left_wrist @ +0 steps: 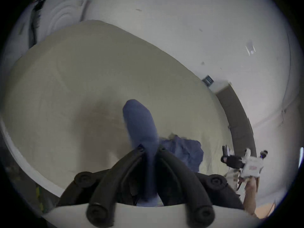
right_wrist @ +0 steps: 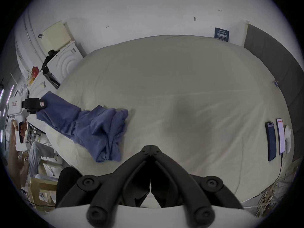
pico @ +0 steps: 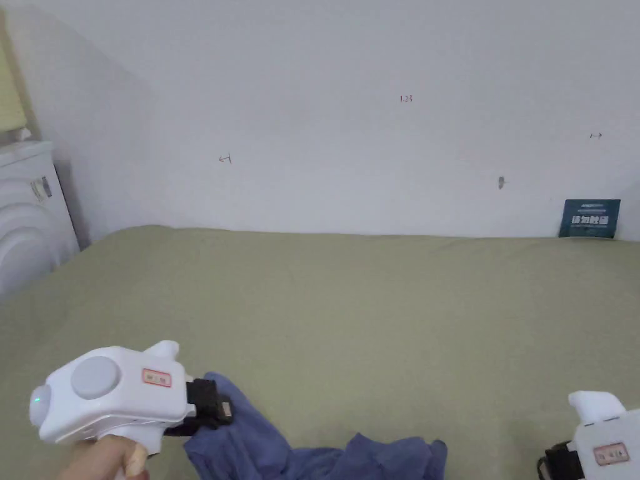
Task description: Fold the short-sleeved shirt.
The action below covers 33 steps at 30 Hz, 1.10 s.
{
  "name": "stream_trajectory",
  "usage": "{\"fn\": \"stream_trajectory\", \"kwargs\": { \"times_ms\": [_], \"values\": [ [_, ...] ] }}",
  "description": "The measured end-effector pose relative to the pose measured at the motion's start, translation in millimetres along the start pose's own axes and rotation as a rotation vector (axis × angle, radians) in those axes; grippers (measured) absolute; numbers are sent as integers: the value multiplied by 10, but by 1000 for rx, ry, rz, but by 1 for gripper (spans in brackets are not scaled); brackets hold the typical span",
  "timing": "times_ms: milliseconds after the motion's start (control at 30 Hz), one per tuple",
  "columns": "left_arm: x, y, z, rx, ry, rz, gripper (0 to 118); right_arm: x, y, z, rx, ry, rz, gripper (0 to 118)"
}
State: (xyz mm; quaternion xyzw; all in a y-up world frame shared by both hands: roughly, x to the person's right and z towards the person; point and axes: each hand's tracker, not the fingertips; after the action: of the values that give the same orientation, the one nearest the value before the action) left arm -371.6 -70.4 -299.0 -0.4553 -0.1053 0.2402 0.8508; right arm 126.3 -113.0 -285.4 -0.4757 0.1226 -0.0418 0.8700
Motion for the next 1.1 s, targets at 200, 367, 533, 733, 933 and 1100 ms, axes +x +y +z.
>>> {"fn": "stream_trajectory", "kwargs": {
  "times_ms": [200,367,533,733,933,1100],
  "values": [
    [749,-70,-810,-145,-178,-136,12,-2,-44,10,-11,-14,6,0],
    [1071,-271,-1279,-304,-351,-170,105,114,-120,35,-1,-47,-11,0],
    [959,-429,-1226,-218,-379,-88,103,204,-174,74,-5,-48,-20,0],
    [592,-571,-1306,-162,-325,-8,9,143,-140,76,1,-31,-5,0],
    [710,-994,-2086,-323,-288,41,8,-25,-74,44,18,-1,25,0],
    [694,-1045,-2186,-309,-303,167,3,-130,-116,-96,1,-2,34,0]
  ]
}}
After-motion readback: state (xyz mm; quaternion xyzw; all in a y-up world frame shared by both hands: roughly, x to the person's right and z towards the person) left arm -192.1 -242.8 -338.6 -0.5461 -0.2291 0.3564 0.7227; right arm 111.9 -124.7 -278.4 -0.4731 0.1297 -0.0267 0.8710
